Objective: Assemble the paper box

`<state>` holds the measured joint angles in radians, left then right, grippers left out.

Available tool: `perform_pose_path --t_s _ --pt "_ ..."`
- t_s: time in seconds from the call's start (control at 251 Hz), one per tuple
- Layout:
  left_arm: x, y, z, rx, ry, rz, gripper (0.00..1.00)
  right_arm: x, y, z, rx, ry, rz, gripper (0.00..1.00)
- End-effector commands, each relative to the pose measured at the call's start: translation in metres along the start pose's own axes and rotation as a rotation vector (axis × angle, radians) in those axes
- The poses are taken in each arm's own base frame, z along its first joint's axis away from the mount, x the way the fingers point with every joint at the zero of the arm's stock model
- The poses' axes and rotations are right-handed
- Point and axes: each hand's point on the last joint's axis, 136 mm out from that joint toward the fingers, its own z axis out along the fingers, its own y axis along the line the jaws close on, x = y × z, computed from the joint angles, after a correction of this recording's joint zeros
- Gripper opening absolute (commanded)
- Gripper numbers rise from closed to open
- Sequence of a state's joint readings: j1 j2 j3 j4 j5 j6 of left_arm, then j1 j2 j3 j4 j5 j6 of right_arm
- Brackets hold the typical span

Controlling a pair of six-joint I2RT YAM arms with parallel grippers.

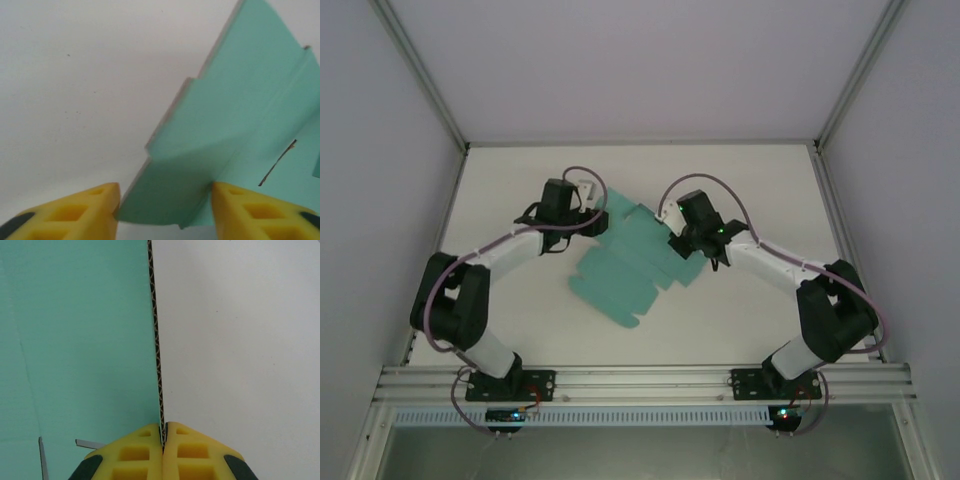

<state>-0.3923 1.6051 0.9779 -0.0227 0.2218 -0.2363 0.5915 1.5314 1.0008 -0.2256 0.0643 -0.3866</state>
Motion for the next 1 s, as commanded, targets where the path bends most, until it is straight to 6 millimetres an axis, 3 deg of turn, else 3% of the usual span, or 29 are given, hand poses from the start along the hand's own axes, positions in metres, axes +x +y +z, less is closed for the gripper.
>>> perform_pose_path --t_s 0.0,0.12,0.231,0.503,0.571,0.738,0.806,0.866,0.998 --pt "-0.007 -0.003 0.008 0.026 0.003 -0.019 0.48 -0.005 0.002 -0.007 0.007 -0.031 -0.027 0.00" --pt "0.004 0.010 0.017 -0.013 0.035 -0.050 0.44 -0.009 0.007 -0.012 -0.019 -0.069 -0.029 0.00" --pt "0.012 -0.006 0.016 0.077 0.069 -0.043 0.47 -0.008 0.008 -0.015 -0.016 -0.077 -0.031 0.00" --pt "0.010 -0.025 -0.026 0.157 -0.016 0.000 0.87 0.002 -0.015 -0.009 0.159 -0.048 -0.155 0.00" --pt "0.011 -0.020 -0.036 0.128 -0.036 -0.016 1.00 -0.002 -0.016 -0.011 0.165 -0.059 -0.173 0.00" --pt "0.032 0.039 -0.040 -0.138 -0.010 -0.090 1.00 -0.012 -0.016 -0.016 0.150 -0.084 -0.175 0.00" --pt "0.041 0.052 -0.037 -0.178 0.033 -0.108 1.00 -0.013 -0.016 -0.016 0.153 -0.085 -0.177 0.00" --pt "0.048 0.052 -0.032 -0.167 0.062 -0.098 1.00 -0.015 -0.016 -0.017 0.156 -0.089 -0.177 0.00" --pt "0.055 0.030 -0.021 -0.052 0.079 -0.040 1.00 -0.015 -0.017 -0.018 0.158 -0.085 -0.178 0.00"
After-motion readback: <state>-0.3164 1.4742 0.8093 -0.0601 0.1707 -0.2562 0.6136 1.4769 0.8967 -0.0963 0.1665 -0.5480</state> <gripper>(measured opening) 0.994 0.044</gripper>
